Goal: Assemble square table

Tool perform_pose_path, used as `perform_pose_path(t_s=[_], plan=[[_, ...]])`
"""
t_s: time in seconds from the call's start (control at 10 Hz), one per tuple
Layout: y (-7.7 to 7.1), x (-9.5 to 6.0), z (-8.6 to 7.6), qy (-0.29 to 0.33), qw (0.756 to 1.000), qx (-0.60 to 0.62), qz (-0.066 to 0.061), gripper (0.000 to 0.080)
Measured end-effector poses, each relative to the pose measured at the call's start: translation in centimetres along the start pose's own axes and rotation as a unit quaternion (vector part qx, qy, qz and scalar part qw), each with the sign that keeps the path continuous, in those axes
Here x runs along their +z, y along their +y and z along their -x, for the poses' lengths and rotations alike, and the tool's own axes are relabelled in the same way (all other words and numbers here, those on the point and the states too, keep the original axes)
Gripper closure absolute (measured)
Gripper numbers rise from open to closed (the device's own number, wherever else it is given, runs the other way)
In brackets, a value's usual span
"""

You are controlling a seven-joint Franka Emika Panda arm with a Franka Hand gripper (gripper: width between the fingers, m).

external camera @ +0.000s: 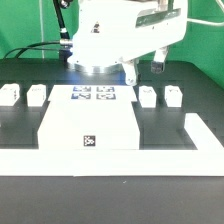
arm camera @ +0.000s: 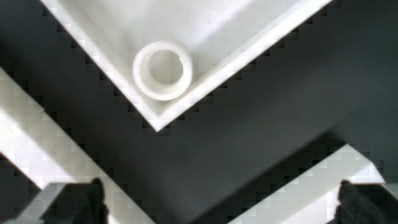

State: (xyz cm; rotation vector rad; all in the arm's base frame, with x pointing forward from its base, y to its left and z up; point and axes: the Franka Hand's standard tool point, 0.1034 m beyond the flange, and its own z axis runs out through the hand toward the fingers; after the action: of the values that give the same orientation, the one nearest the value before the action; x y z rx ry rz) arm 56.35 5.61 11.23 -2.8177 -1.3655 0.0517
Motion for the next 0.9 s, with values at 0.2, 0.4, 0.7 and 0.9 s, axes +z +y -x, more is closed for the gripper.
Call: perform_pose_path(t_s=[0.2,0.4,0.7,0.9], plan=[[0.0,0.0,0.0,0.0,1.0,0.0,0.0,0.015],[-0.01,0.03,0.01,0.0,1.0,0.0,0.0,0.015],[-0.03,0.11,0.02,-0.001,1.0,0.0,-0.001,0.015],[-0.05,0.16,0.03,-0.001,1.0,0.0,-0.001,0.015]])
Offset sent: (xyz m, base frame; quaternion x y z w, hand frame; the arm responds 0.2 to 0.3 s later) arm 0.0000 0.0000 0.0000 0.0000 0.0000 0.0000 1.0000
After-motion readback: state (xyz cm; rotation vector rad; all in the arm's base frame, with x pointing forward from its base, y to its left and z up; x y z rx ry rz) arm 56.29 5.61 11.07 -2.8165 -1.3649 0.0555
